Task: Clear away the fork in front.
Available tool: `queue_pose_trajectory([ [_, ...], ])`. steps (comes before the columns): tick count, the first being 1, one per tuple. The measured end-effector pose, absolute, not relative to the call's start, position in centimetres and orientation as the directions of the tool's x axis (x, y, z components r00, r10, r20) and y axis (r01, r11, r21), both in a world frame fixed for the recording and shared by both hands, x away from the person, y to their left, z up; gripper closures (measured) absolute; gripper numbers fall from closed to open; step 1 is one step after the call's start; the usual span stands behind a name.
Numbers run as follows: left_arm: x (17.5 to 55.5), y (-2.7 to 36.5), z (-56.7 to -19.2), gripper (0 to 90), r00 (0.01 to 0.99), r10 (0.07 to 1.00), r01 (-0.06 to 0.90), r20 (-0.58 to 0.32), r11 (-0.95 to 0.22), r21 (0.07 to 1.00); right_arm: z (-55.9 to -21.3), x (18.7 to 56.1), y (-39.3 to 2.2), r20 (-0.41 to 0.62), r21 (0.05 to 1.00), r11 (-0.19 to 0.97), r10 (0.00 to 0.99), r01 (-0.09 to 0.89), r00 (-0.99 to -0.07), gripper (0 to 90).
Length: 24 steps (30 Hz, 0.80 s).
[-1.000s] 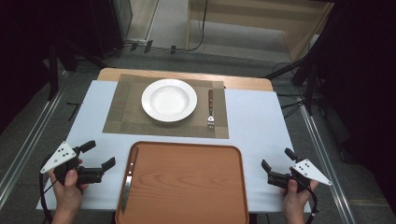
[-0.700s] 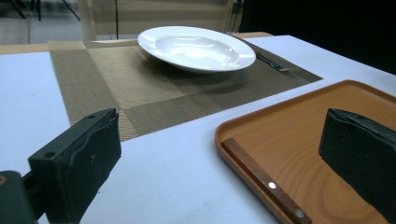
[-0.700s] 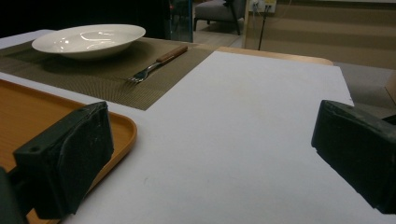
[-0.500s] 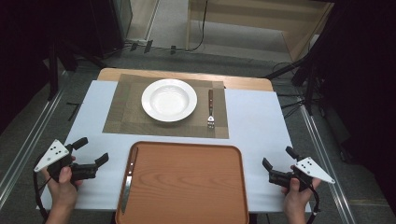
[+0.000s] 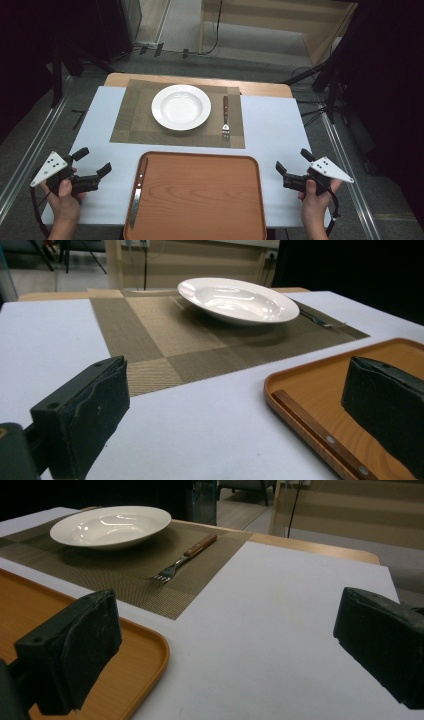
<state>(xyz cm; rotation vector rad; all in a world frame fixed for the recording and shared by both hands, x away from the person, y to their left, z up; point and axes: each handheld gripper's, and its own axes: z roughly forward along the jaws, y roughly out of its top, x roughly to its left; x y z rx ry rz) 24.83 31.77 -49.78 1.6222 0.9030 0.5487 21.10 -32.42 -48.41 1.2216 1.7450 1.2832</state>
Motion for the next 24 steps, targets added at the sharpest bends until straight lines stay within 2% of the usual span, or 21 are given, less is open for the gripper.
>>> queue_pose_trajectory([
  [15, 24.6, 31.4, -50.1, 0.0, 0.605, 0.790, 0.255, -0.102, -0.070, 0.964, -45.8, 25.1, -29.2, -0.025, 0.932, 0.171, 0.911, 0.320, -0.412, 0.0],
  [24, 24.6, 31.5, -50.1, 0.0, 0.608, 0.787, 0.256, -0.107, -0.066, 0.964, -45.0, 27.6, -27.6, -0.014, 0.923, 0.178, 0.901, 0.340, -0.433, 0.0],
])
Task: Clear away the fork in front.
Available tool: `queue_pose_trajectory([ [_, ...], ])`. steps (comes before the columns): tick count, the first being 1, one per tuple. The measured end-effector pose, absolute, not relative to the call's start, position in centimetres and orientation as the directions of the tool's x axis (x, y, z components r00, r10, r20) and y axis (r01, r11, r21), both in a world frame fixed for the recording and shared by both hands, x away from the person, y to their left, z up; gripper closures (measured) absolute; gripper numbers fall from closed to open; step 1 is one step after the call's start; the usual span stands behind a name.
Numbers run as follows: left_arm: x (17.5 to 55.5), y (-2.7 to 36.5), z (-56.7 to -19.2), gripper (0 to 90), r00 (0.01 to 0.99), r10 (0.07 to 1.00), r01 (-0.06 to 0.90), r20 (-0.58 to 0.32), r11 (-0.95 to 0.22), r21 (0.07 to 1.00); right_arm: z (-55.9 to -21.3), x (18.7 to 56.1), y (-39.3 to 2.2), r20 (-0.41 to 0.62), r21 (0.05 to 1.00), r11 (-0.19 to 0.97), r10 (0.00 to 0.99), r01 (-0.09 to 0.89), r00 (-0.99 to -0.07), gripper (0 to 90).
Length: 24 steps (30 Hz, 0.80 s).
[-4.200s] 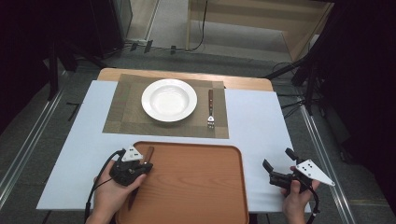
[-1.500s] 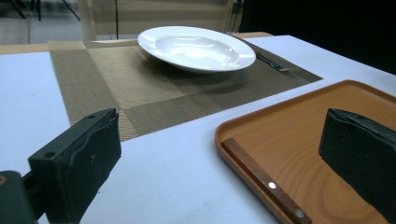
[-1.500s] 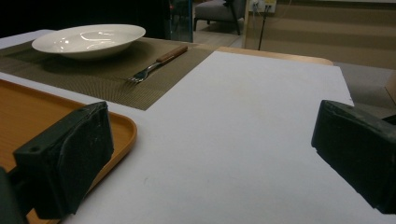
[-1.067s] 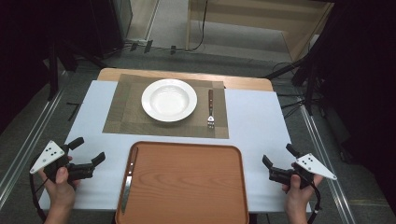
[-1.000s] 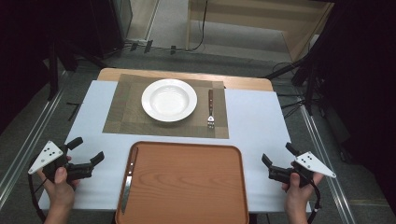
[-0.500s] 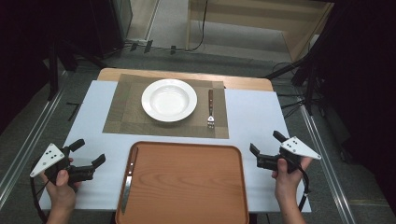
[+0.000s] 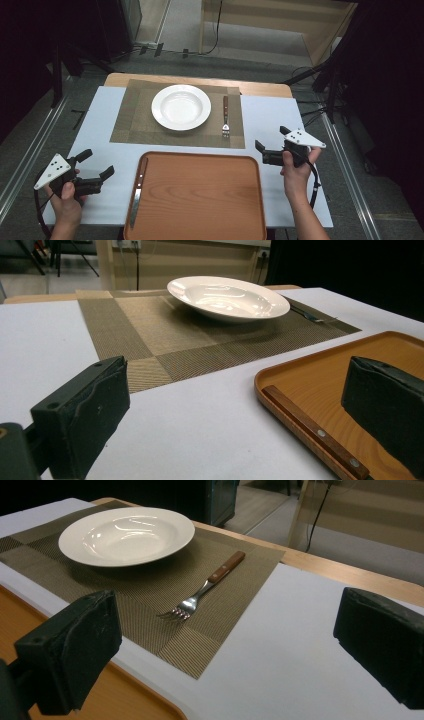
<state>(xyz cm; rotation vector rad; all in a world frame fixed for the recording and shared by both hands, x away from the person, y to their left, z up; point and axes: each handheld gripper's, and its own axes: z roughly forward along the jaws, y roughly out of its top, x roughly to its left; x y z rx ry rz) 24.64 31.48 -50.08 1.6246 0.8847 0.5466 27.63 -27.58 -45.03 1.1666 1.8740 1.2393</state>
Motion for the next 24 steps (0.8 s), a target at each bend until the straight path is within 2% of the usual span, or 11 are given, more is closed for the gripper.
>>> queue_pose_trajectory([
  [24, 24.6, 31.7, -50.1, 0.0, 0.626, 0.771, 0.246, -0.115, -0.055, 0.968, -43.7, 34.5, -23.7, -0.001, 0.889, 0.202, 0.899, 0.411, -0.439, 0.0],
])
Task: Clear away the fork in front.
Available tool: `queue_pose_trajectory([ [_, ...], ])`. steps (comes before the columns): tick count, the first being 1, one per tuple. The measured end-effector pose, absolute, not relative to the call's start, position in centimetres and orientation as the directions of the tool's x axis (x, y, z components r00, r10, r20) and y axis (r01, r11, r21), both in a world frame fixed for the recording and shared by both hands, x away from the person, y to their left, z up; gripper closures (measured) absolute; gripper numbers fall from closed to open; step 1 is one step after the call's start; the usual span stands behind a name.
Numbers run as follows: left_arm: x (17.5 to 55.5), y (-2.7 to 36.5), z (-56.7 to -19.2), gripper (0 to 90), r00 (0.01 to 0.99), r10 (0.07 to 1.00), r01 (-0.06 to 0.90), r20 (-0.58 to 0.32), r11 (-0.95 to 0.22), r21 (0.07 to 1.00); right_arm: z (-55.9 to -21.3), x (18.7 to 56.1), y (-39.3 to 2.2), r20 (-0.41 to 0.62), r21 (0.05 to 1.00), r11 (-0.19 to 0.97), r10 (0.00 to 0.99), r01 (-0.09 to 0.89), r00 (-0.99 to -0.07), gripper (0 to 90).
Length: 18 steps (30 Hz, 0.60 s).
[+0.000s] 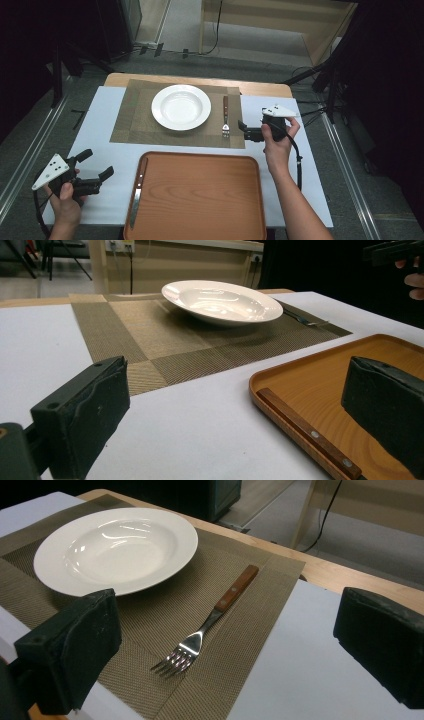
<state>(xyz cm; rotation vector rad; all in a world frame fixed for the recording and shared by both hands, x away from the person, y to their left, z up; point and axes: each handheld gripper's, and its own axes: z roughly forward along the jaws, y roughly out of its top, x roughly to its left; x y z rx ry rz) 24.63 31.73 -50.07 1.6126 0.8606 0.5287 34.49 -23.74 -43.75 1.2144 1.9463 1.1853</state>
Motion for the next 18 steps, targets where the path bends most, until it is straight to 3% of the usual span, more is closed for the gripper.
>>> queue_pose_trajectory([
  [18, 24.6, 32.1, -50.1, 0.0, 0.624, 0.770, 0.243, -0.136, -0.025, 0.970, -42.6, 39.4, -20.8, -0.013, 0.847, 0.252, 0.890, 0.469, -0.455, 0.0],
])
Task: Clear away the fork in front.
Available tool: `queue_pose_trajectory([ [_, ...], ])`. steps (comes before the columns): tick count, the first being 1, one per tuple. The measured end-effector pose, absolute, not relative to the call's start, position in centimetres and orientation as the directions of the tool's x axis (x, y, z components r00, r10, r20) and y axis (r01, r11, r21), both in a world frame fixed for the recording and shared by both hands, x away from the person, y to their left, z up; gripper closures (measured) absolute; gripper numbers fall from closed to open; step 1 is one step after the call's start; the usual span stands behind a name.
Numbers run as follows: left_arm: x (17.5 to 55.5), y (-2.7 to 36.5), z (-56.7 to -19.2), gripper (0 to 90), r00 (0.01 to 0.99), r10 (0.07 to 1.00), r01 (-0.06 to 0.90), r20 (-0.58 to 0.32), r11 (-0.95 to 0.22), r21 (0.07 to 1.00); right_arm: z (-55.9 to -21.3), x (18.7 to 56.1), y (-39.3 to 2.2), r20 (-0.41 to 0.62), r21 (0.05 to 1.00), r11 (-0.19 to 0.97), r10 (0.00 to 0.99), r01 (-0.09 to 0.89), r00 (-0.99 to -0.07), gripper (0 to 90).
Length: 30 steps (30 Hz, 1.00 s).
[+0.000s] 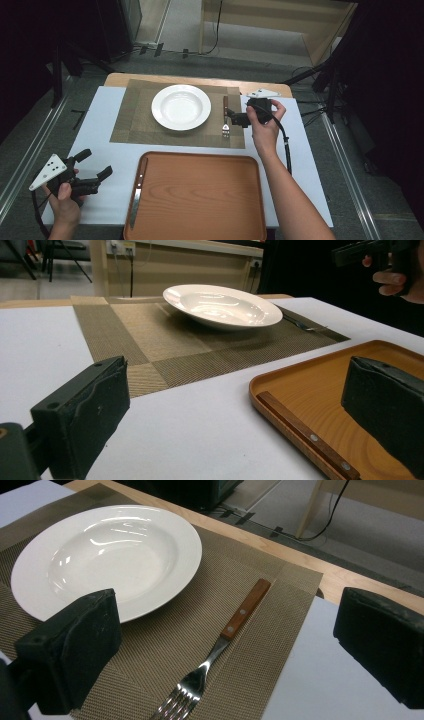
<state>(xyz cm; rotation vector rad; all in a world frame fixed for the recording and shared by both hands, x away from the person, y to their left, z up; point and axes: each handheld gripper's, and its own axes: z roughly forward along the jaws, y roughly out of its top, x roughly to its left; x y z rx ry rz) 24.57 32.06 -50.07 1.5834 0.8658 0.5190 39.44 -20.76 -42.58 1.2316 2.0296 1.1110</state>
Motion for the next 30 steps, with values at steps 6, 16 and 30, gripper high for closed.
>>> queue_pose_trajectory([
  [6, 24.6, 32.2, -50.1, 0.0, 0.624, 0.768, 0.242, -0.145, -0.014, 0.970, -42.8, 41.1, -20.3, -0.005, 0.826, 0.255, 0.896, 0.503, -0.445, 0.0],
  [16, 24.6, 32.3, -50.1, 0.0, 0.628, 0.763, 0.243, -0.153, -0.006, 0.970, -42.8, 43.7, -20.0, 0.012, 0.791, 0.254, 0.903, 0.557, -0.429, 0.0],
  [30, 24.6, 32.3, -50.0, 0.0, 0.629, 0.763, 0.241, -0.149, -0.009, 0.971, -44.2, 46.3, -19.2, 0.012, 0.728, 0.279, 0.908, 0.626, -0.418, 0.0],
])
